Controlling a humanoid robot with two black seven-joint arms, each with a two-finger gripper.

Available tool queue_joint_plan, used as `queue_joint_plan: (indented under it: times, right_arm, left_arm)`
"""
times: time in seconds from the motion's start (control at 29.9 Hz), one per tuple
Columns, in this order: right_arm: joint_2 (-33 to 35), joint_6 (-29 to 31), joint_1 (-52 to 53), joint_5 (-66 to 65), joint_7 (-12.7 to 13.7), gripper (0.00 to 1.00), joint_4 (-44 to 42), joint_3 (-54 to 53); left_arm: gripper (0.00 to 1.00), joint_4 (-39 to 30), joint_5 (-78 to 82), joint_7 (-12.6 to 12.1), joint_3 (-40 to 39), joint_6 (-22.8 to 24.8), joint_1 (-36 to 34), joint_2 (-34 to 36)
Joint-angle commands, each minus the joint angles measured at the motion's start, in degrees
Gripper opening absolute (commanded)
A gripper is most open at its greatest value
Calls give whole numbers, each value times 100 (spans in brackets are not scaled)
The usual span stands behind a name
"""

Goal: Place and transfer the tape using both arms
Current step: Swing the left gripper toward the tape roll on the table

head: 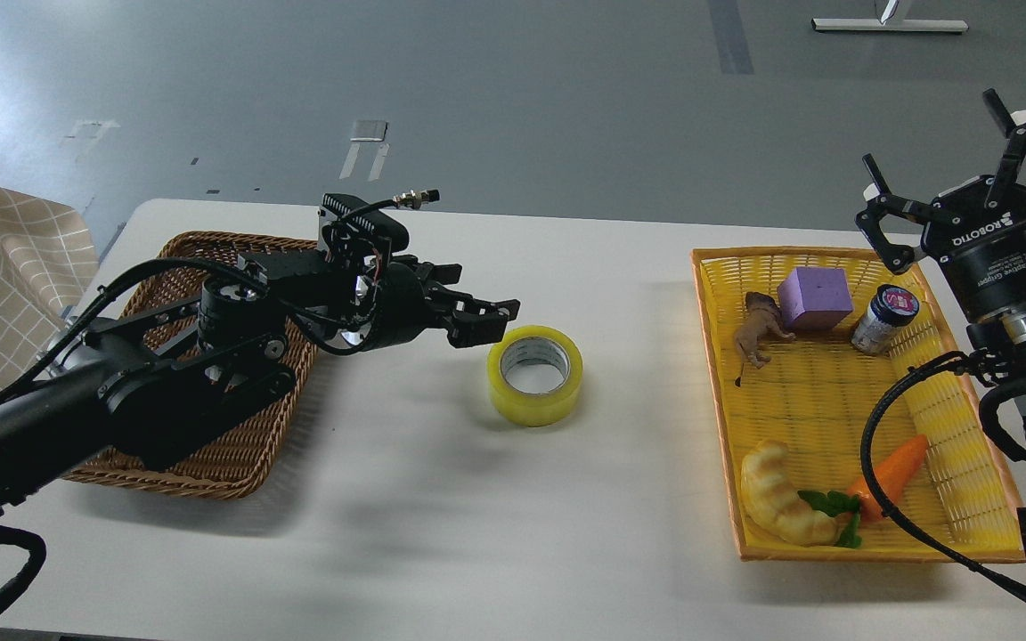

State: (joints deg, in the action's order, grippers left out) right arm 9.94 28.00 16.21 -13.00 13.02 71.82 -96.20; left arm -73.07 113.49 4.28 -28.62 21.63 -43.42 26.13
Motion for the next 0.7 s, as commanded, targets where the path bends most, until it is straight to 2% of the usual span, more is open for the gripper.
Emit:
queue_joint_plan:
  times: [0.0,0.23,0.6,0.67]
  right_arm:
    - [-1,0,-48,0,-1,100,8,-12]
    - [-10,0,-65,0,-1,100,-1,-21]
    - [-10,0,-83,0,-1,100,-1,-30]
    - [-10,0,-83,0,-1,100,-10,-30]
  left_arm:
    - [98,161,156,-260,58,-1,9,-108]
    - [98,152,165,-718,119,34,-97,-450]
    - [97,152,165,-727,611,34,-106,-697]
    - [94,178,165,-745,629,34,-97,-705]
